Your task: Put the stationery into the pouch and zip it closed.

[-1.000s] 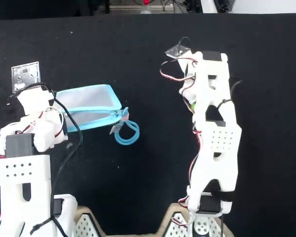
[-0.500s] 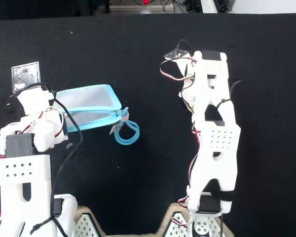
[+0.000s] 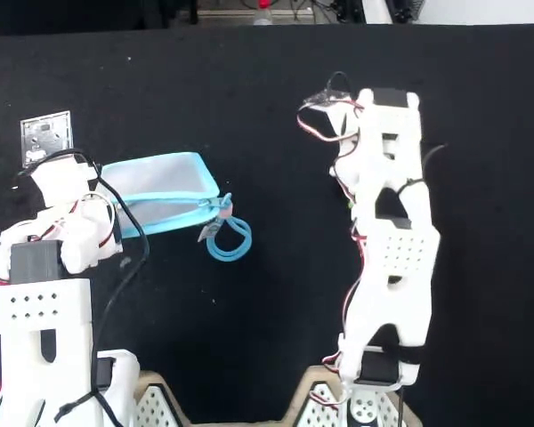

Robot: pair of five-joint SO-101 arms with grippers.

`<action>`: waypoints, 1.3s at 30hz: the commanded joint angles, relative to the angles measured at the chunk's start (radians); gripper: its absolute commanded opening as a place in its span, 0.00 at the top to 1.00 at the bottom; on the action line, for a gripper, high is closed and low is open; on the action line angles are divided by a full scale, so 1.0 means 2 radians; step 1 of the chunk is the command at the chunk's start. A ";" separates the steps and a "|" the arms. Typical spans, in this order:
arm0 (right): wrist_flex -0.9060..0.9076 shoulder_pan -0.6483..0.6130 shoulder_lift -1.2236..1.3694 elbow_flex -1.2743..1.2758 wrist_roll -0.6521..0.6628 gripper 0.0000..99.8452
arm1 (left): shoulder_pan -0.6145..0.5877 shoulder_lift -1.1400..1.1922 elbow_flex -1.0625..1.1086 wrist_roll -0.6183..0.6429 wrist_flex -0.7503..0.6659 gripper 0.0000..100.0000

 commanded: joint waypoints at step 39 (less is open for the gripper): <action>-0.274 -0.439 -1.028 0.514 -0.297 0.99 | -0.002 0.014 0.011 -0.002 0.000 0.97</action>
